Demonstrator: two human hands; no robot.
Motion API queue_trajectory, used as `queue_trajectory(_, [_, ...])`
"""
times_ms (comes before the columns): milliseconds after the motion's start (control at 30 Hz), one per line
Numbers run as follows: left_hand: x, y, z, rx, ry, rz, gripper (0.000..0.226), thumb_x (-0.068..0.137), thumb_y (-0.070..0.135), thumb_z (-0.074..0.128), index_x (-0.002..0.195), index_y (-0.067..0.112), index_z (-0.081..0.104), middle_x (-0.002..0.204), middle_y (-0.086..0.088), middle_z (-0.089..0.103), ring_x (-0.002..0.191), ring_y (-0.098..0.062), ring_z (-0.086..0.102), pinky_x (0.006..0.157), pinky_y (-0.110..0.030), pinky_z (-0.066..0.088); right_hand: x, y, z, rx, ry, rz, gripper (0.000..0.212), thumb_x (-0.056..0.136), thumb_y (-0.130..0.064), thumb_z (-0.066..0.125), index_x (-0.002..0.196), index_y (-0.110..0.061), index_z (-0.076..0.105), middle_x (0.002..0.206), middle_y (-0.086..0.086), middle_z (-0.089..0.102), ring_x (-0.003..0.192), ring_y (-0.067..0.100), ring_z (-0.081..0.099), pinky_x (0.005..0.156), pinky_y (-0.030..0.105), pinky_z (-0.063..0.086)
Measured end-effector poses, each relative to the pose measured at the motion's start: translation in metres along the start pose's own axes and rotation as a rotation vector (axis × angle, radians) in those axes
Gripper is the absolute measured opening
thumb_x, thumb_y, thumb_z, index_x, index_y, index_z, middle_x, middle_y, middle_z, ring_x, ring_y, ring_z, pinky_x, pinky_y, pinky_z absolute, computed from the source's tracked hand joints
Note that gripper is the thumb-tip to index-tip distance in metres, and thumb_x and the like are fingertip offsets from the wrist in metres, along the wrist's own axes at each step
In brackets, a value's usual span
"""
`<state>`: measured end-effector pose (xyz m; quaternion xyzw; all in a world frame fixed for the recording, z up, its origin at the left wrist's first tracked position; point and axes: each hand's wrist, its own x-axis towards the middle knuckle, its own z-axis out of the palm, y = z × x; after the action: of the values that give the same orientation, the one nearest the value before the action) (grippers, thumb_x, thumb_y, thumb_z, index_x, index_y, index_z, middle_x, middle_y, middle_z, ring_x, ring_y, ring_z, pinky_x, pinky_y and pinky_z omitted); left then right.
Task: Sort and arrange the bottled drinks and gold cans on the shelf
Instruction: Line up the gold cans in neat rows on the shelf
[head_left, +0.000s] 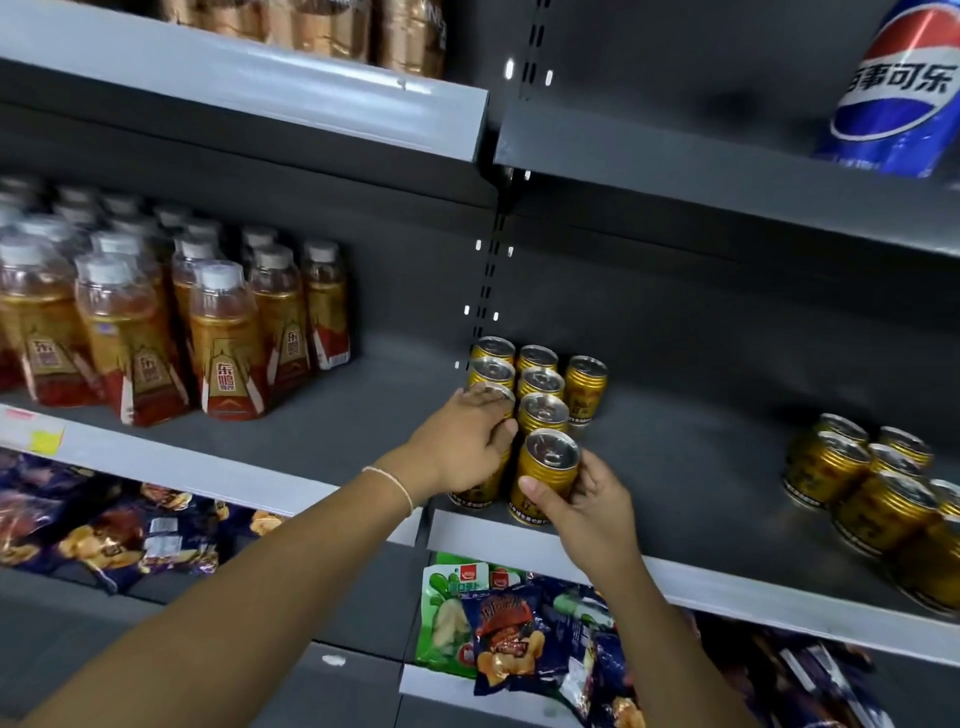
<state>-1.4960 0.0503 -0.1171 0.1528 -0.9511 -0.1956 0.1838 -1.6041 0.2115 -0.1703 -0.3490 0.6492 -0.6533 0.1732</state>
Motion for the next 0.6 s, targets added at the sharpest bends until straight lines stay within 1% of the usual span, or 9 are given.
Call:
queue_trajectory(100, [-0.002, -0.001, 0.007, 0.038, -0.022, -0.009, 0.055, 0.104, 0.041, 0.029, 0.151, 0.013, 0.032, 0.159, -0.006, 0.028, 0.149, -0.023, 0.010, 0.122, -0.037, 0.007, -0.003, 0.003, -0.001, -0.124, -0.025, 0.010, 0.070, 0.058, -0.049, 0.090, 0.120, -0.042, 0.058, 0.117, -0.015, 0.070, 0.107, 0.006, 0.067, 0.092, 0.032, 0.055])
queue_trajectory(200, [-0.004, -0.002, 0.013, 0.133, -0.014, 0.007, 0.058, 0.103, 0.045, 0.025, 0.153, 0.015, 0.027, 0.161, -0.005, 0.023, 0.150, -0.023, 0.007, 0.122, -0.040, 0.006, -0.005, 0.007, -0.003, -0.222, -0.040, 0.009, 0.073, 0.055, -0.046, 0.086, 0.117, -0.060, 0.051, 0.115, -0.024, 0.068, 0.106, 0.001, 0.066, 0.091, 0.029, 0.055])
queue_trajectory(267, [-0.004, -0.003, 0.015, 0.174, -0.008, 0.019, 0.060, 0.103, 0.047, 0.025, 0.153, 0.014, 0.026, 0.161, -0.005, 0.022, 0.150, -0.024, 0.007, 0.122, -0.041, 0.006, -0.006, 0.008, -0.004, -0.233, -0.047, 0.004, 0.069, 0.056, -0.044, 0.084, 0.112, -0.065, 0.051, 0.114, -0.025, 0.068, 0.106, 0.001, 0.066, 0.093, 0.031, 0.055])
queue_trajectory(333, [-0.004, -0.004, 0.014, 0.195, -0.008, 0.022, 0.060, 0.102, 0.047, 0.024, 0.153, 0.015, 0.026, 0.161, -0.005, 0.022, 0.150, -0.025, 0.008, 0.122, -0.041, 0.006, -0.005, 0.009, -0.004, -0.225, -0.054, 0.006, 0.069, 0.057, -0.041, 0.085, 0.114, -0.062, 0.052, 0.116, -0.020, 0.068, 0.108, 0.003, 0.066, 0.096, 0.036, 0.054])
queue_trajectory(400, [-0.004, -0.004, 0.014, 0.199, -0.008, 0.024, 0.061, 0.102, 0.048, 0.022, 0.153, 0.015, 0.026, 0.161, -0.005, 0.022, 0.150, -0.024, 0.008, 0.122, -0.041, 0.006, -0.004, 0.009, -0.005, -0.222, -0.066, 0.006, 0.071, 0.061, -0.033, 0.087, 0.121, -0.051, 0.054, 0.119, -0.013, 0.069, 0.110, 0.007, 0.066, 0.098, 0.040, 0.053])
queue_trajectory(533, [-0.004, -0.005, 0.015, 0.211, -0.008, 0.024, 0.060, 0.102, 0.048, 0.021, 0.153, 0.016, 0.026, 0.161, -0.005, 0.023, 0.150, -0.024, 0.008, 0.122, -0.041, 0.005, -0.003, 0.011, -0.005, -0.201, -0.069, 0.018, 0.071, 0.066, -0.023, 0.087, 0.129, -0.034, 0.056, 0.120, -0.008, 0.070, 0.111, 0.010, 0.066, 0.100, 0.044, 0.052])
queue_trajectory(600, [-0.004, -0.005, 0.015, 0.215, -0.012, 0.022, 0.061, 0.102, 0.049, 0.020, 0.153, 0.016, 0.026, 0.161, -0.005, 0.022, 0.150, -0.024, 0.007, 0.122, -0.041, 0.005, -0.002, 0.012, -0.004, -0.199, -0.069, 0.022, 0.067, 0.071, -0.014, 0.086, 0.128, -0.033, 0.055, 0.120, -0.008, 0.070, 0.111, 0.009, 0.066, 0.101, 0.044, 0.051])
